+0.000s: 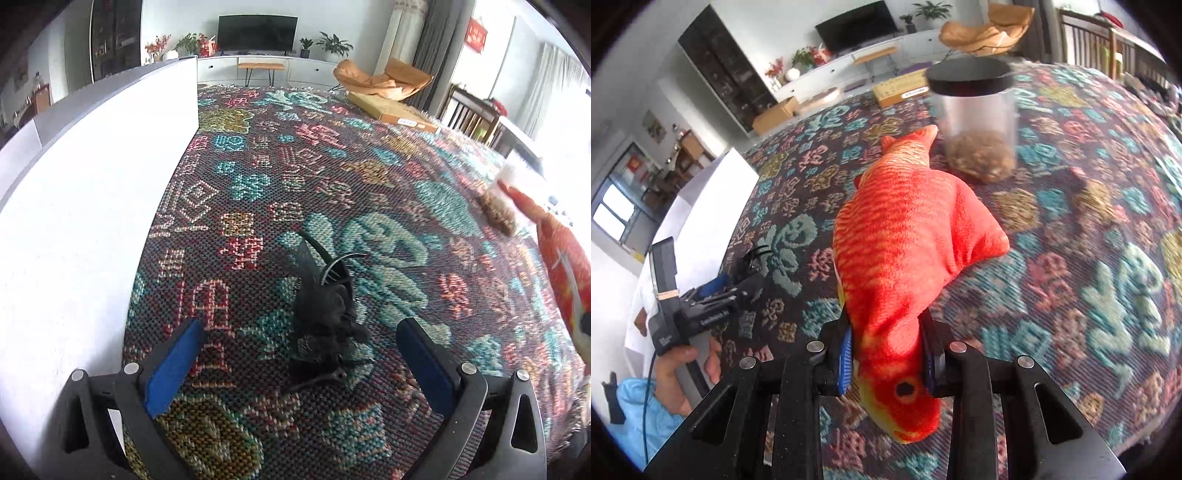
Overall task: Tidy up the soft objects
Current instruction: 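Lift the fish plush and black accessory toward the white box with both grippers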
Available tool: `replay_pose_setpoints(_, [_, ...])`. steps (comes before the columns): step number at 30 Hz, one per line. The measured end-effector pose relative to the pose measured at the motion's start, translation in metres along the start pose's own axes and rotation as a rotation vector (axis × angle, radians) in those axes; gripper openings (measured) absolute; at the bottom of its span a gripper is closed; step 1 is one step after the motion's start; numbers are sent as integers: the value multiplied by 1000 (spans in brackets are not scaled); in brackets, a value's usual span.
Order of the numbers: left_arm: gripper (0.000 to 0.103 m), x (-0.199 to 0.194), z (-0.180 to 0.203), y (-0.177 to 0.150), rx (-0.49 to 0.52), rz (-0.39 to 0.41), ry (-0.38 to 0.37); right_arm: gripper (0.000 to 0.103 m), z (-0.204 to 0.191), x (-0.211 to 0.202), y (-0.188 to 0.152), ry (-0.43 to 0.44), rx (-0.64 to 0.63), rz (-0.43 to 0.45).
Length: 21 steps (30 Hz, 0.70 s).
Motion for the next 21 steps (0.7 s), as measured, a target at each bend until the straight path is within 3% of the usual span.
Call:
replay_pose_setpoints(3, [103,-3,3,-5,3,-7,-4,31,37,-25,1,-94,35,77])
replay_pose_setpoints(8, [103,8,22,1,95,-27,40,31,77,-25,32,-196,89,165])
replay_pose_setpoints(10, [102,15,26,3,107,-43,59,31,90,-13,36,-215,127,153])
replay_pose_setpoints(13, [94,21,30,3,140,-57,94,31,117,22,34,-242,210,52])
replay_pose_setpoints(17, [73,19,36,0,184,-50,98,31,142,30,35,-246,284,45])
replay_pose_setpoints(19, [63,18,36,0,183,-37,95,31,135,34,54,-268,220,76])
replay_pose_setpoints(21, [39,18,35,5,170,-23,100,31,130,42,76,-300,163,109])
Point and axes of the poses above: each gripper's, at about its wrist camera, not at the fingertips, and x roughly the way its jaws point, z to its right, y to its top, the point moved 1 cm from there along x, roughly the way its jaws point, and after that the axes turned 10 degrees about -y, right-handed, at the moved point
